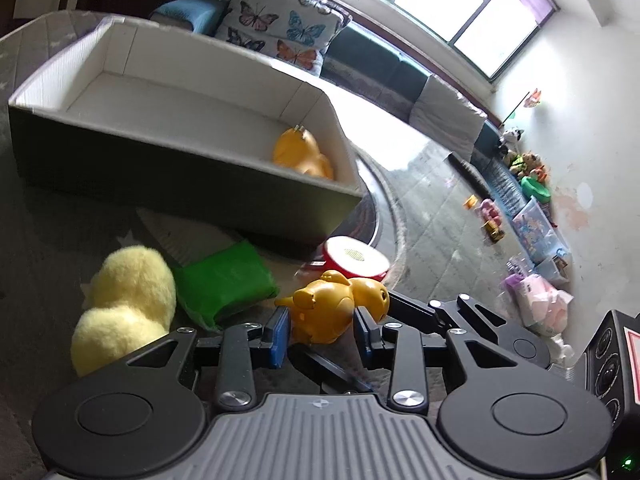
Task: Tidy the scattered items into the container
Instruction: 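Lift the yellow duck with the right gripper and carry it into the box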
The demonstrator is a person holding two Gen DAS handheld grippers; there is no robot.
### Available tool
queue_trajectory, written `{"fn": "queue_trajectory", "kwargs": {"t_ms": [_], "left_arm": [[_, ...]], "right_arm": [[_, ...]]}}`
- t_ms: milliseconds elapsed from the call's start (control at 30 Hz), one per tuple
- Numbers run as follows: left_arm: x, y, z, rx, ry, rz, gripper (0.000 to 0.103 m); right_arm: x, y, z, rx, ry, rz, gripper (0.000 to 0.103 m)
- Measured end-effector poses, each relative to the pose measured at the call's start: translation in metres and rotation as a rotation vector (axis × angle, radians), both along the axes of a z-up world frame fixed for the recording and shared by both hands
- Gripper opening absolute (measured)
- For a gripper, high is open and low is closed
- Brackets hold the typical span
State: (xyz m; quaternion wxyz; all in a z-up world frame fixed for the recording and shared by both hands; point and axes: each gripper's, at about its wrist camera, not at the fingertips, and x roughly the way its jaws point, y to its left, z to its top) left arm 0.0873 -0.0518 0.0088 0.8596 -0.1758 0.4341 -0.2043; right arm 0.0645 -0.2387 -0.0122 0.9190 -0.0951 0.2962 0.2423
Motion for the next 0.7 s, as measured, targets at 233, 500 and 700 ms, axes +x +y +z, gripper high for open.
{"fn": "queue_trajectory", "kwargs": {"t_ms": [233, 500, 700], "left_arm": [[0.007, 0.006, 0.034, 0.003, -0.098, 0.016, 0.037], [0.049, 0.017, 0.056, 0.026, -0.144, 0.055, 0.037], [0.089, 0.025, 0.049, 0.032, -0.089, 0.06, 0.037]], "right_arm": [[0.008, 0.007, 0.03, 0.0, -0.096, 0.009, 0.073], [0.058, 0.025, 0.052, 0.02, -0.139, 0.017, 0.073], [0.097, 0.035, 0.043, 0.031, -0.077, 0.014, 0.073]]}}
